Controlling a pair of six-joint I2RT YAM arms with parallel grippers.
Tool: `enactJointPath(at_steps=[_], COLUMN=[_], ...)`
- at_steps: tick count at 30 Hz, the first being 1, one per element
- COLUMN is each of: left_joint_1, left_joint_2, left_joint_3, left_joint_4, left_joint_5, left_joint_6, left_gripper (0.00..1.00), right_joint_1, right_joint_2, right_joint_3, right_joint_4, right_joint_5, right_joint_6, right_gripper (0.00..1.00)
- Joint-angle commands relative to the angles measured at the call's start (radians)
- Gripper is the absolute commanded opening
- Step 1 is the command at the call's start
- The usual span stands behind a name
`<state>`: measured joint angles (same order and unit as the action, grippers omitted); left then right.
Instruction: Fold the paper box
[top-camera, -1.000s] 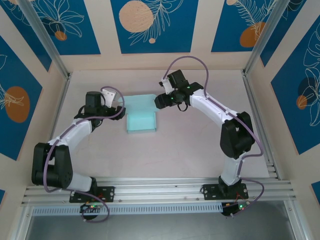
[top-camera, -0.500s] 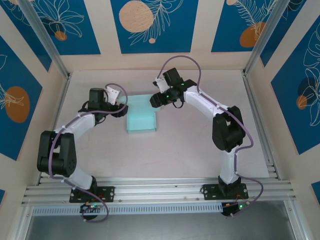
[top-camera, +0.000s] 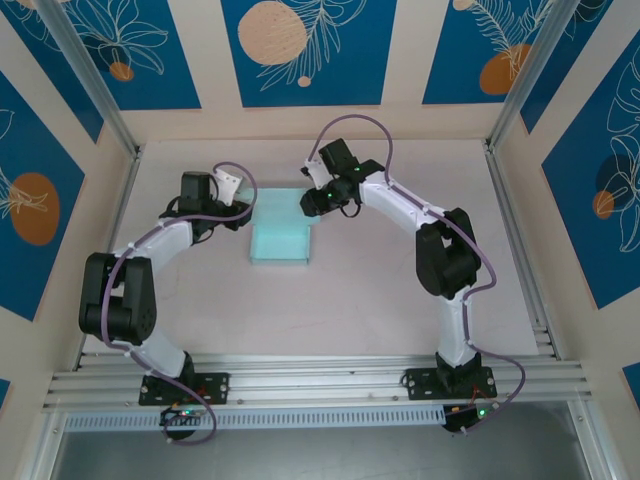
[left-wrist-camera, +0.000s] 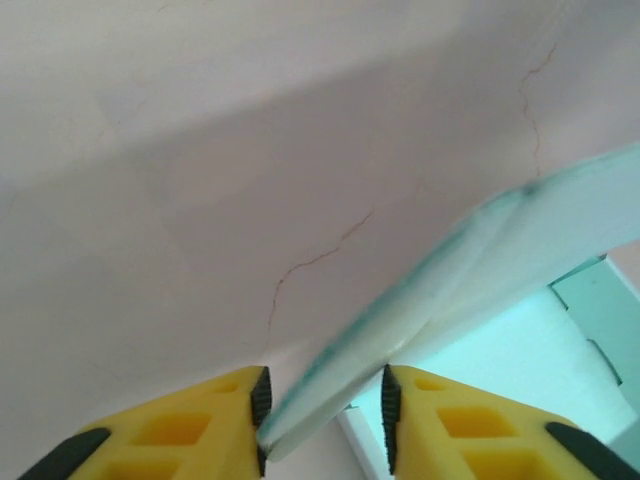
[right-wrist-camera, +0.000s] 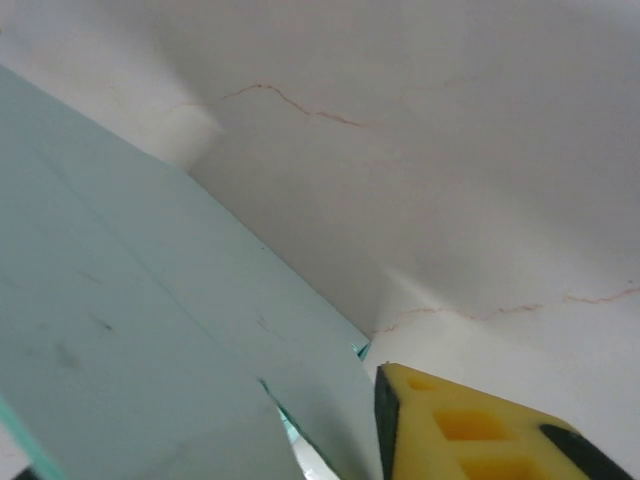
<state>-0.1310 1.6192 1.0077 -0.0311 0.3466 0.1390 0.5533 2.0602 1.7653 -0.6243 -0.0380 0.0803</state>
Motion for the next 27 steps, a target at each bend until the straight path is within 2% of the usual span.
enactJointPath(at_steps=[1, 6, 10, 14, 20, 27], left_joint_1=[-0.007, -0.035, -0.059, -0.106, -0.189, -0.246], left_joint_2=[-0.010, -0.044, -0.070, -0.088, -0.117, -0.097], left_joint_3=[0.018, -0.036, -0.095, -0.147, -0.209, -0.207], left_joint_4=[-0.015, 0.063, 0.165, 0.256, 0.346, 0.479], left_joint_5=[0.026, -0.005, -0.036, -0.089, -0.217, -0.294], left_joint_6=[-0.013, -0.124, -0.252, -0.355, -0.429, -0.441], left_gripper=[0.33, 0.25, 0.15, 0.07, 0.04, 0.01], right_joint_1=[0.017, 0.048, 0.075, 0.094, 0.124, 0.126], right_joint_2=[0.005, 0.002, -0.001, -0.003, -0.034, -0.083], right_joint_3=[0.028, 0.013, 0.001, -0.006, -0.079, -0.162], right_joint_4=[-0.020, -0.006, 0.014, 0.042, 0.160, 0.359], right_joint_5=[0.041, 0.139, 0.262, 0.358, 0.422, 0.454], right_joint_6=[0.011, 0.035, 0.071, 0.125, 0.194, 0.111], right_gripper=[0.30, 0.21, 0.16, 0.15, 0.15, 0.15])
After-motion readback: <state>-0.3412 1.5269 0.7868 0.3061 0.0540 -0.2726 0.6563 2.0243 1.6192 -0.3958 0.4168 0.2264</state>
